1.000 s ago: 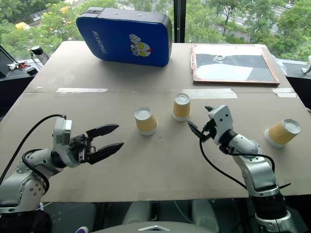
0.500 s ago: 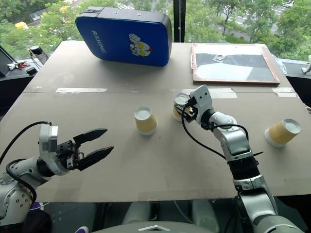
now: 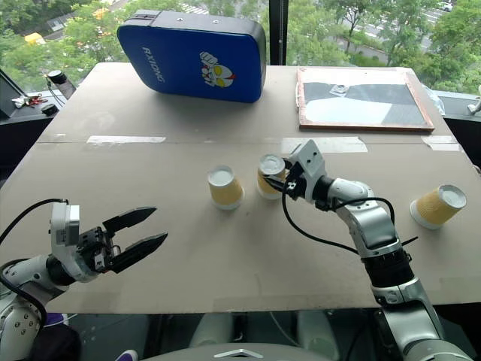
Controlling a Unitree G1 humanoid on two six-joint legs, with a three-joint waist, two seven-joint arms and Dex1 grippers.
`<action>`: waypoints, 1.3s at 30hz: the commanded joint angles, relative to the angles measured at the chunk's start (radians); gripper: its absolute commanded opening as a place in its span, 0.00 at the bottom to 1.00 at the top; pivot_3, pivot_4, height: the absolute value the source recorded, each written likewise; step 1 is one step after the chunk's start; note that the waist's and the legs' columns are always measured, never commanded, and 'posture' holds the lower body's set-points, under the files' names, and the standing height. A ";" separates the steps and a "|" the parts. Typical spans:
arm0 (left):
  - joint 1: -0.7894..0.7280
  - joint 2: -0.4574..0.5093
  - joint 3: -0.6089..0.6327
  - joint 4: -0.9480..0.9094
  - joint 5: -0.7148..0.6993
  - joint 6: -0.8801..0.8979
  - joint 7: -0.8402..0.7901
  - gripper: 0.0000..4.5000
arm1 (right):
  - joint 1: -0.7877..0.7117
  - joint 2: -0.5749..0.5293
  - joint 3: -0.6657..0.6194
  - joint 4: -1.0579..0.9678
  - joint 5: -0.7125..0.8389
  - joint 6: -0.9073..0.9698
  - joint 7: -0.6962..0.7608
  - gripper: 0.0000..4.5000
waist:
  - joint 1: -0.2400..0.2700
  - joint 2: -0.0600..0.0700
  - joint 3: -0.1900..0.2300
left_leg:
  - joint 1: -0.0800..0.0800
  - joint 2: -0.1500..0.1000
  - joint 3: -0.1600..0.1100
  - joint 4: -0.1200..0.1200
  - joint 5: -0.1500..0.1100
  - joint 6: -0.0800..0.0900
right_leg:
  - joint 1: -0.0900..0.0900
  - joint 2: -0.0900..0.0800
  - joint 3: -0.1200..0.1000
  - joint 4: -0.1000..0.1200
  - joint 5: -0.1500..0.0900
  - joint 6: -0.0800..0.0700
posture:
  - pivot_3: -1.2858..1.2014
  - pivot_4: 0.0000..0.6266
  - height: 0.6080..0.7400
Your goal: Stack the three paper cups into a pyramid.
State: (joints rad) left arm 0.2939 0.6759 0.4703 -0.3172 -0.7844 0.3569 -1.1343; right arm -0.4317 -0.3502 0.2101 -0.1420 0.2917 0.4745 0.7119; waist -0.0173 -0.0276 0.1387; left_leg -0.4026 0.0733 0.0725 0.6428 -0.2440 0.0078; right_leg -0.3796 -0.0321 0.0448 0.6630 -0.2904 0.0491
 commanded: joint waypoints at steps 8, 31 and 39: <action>-0.004 0.009 0.031 0.002 -0.006 -0.029 -0.016 1.00 | 0.049 -0.009 0.051 -0.102 -0.034 -0.021 0.004 0.43 | 0.000 0.000 0.000 | 0.000 0.000 0.000 0.000 0.000 0.000 | 0.000 0.000 0.000 0.000 0.000 0.000 | 0.52 0.24 1.00; 0.035 0.015 0.067 0.021 -0.017 -0.072 -0.142 1.00 | 0.045 0.048 0.086 -0.073 -0.060 -0.003 -0.019 0.54 | 0.000 -0.001 0.000 | 0.000 0.000 0.000 0.000 0.000 0.000 | 0.000 0.000 0.000 0.000 0.000 0.000 | 0.52 0.24 1.00; 0.010 0.042 0.041 0.024 -0.029 -0.054 -0.196 1.00 | 0.089 -0.034 0.016 -0.163 -0.052 -0.043 -0.003 0.99 | 0.004 -0.001 0.002 | 0.000 0.000 0.000 0.000 0.000 0.000 | 0.000 -0.001 -0.001 -0.001 0.000 0.000 | 0.52 0.24 1.00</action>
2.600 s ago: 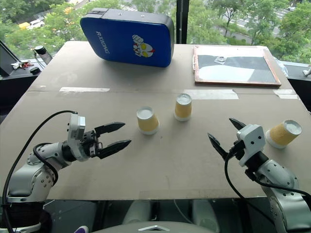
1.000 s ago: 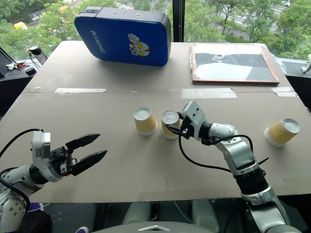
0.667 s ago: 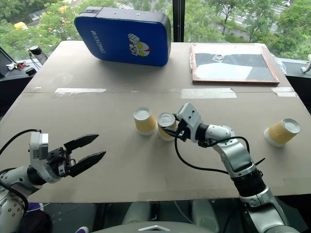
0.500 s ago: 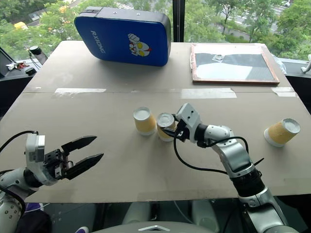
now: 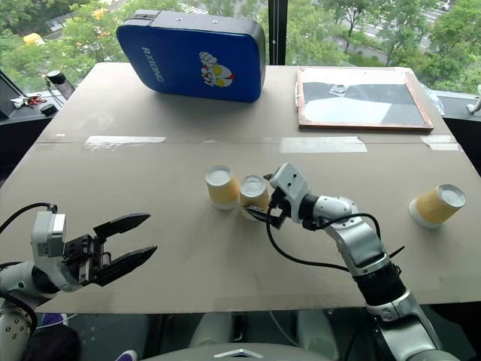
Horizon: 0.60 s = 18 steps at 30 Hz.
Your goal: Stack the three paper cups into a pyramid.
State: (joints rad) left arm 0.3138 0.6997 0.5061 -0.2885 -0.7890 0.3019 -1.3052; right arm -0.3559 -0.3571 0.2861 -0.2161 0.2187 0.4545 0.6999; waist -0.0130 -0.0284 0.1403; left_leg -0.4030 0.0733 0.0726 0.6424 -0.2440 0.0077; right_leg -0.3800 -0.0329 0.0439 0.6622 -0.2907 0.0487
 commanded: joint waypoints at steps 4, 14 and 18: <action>-0.039 0.024 -0.009 -0.004 -0.032 0.014 -0.033 1.00 | 0.104 -0.093 -0.199 -0.230 0.086 -0.022 0.008 0.99 | 0.001 0.000 0.000 | 0.000 0.000 0.000 0.000 0.000 0.000 | 0.000 0.000 0.000 0.000 0.000 0.000 | 0.52 0.24 1.00; -0.103 0.015 -0.120 -0.072 -0.049 0.028 -0.076 1.00 | 0.333 -0.229 -0.826 -0.241 0.072 0.041 -0.245 0.99 | 0.000 0.000 0.001 | -0.001 -0.001 0.001 0.000 0.000 0.000 | 0.000 0.000 0.000 -0.001 0.000 0.000 | 0.52 0.24 1.00; -0.146 0.013 -0.174 -0.141 -0.119 0.069 -0.090 1.00 | 0.414 -0.222 -0.917 -0.224 0.068 0.093 -0.308 0.99 | -0.002 0.000 0.001 | -0.001 -0.001 0.002 -0.001 0.000 0.000 | 0.000 0.001 0.000 -0.001 0.000 0.000 | 0.52 0.24 1.00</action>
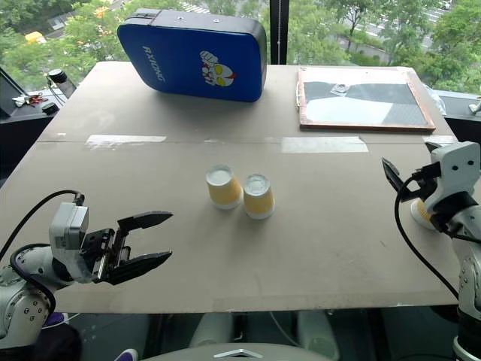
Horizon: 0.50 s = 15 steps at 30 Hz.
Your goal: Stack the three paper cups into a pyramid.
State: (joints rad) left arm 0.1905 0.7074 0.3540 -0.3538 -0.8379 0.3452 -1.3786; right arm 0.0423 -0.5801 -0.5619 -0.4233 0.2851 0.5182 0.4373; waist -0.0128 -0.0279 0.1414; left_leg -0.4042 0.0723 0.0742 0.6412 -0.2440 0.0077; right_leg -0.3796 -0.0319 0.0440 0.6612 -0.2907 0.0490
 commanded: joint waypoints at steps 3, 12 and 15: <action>-0.050 0.017 -0.052 -0.113 -0.098 0.057 -0.014 1.00 | 0.039 0.013 -0.075 -0.014 0.004 0.054 -0.071 0.99 | -0.009 0.000 0.000 | 0.003 0.000 -0.001 0.000 0.000 0.000 | 0.001 0.001 0.003 0.001 0.000 0.000 | 0.52 0.24 1.00; -0.126 -0.001 -0.084 -0.141 -0.146 0.097 0.047 1.00 | 0.010 0.069 -0.061 0.049 0.040 0.108 -0.141 0.99 | -0.005 0.001 0.000 | 0.003 0.000 0.000 0.000 0.000 0.000 | 0.001 0.002 0.005 0.000 0.000 0.001 | 0.52 0.24 1.00; -0.133 -0.011 -0.084 -0.154 -0.160 0.100 0.066 1.00 | 0.007 0.072 -0.060 0.071 0.038 0.092 -0.151 0.99 | -0.003 0.001 0.001 | 0.003 0.000 0.000 0.000 0.000 0.000 | 0.001 0.002 0.005 0.000 0.000 0.001 | 0.52 0.24 1.00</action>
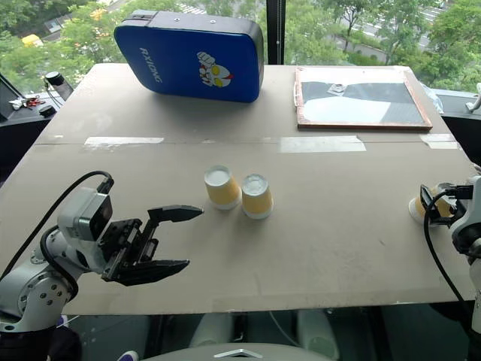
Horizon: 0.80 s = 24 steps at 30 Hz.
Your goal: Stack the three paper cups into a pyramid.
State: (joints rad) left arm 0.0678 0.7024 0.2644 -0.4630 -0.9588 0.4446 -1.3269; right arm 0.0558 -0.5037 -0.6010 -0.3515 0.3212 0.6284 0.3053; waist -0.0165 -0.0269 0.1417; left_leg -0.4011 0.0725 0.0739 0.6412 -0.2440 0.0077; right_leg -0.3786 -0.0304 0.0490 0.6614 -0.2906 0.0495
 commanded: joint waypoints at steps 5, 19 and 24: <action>-0.013 -0.024 -0.010 -0.051 -0.031 -0.007 0.034 1.00 | -0.009 0.002 -0.022 0.032 0.006 -0.038 -0.029 0.99 | 0.001 0.001 0.000 | 0.000 0.000 0.000 0.000 0.000 0.000 | 0.000 0.000 0.000 0.000 0.000 0.000 | 0.52 0.24 1.00; 0.023 -0.054 -0.002 -0.028 0.000 -0.042 0.071 1.00 | -0.033 -0.014 -0.017 0.008 0.082 -0.026 0.003 0.50 | 0.001 0.001 0.001 | 0.000 0.000 0.000 0.000 0.000 0.000 | 0.000 0.000 0.000 0.000 0.000 0.000 | 0.52 0.24 1.00; 0.107 -0.130 0.101 0.071 0.053 -0.141 0.133 1.00 | -0.157 -0.075 0.086 -0.166 0.269 0.074 0.115 0.50 | -0.021 0.005 0.003 | 0.001 0.000 0.001 0.000 0.000 0.000 | 0.000 0.001 0.003 0.000 0.000 0.000 | 0.52 0.24 1.00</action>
State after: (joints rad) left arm 0.1547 0.5825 0.3152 -0.4127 -0.9190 0.3490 -1.2029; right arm -0.0549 -0.5506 -0.5446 -0.4107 0.5121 0.6810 0.3800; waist -0.0375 -0.0222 0.1444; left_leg -0.3996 0.0730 0.0744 0.6407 -0.2440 0.0077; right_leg -0.3786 -0.0290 0.0516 0.6619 -0.2905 0.0497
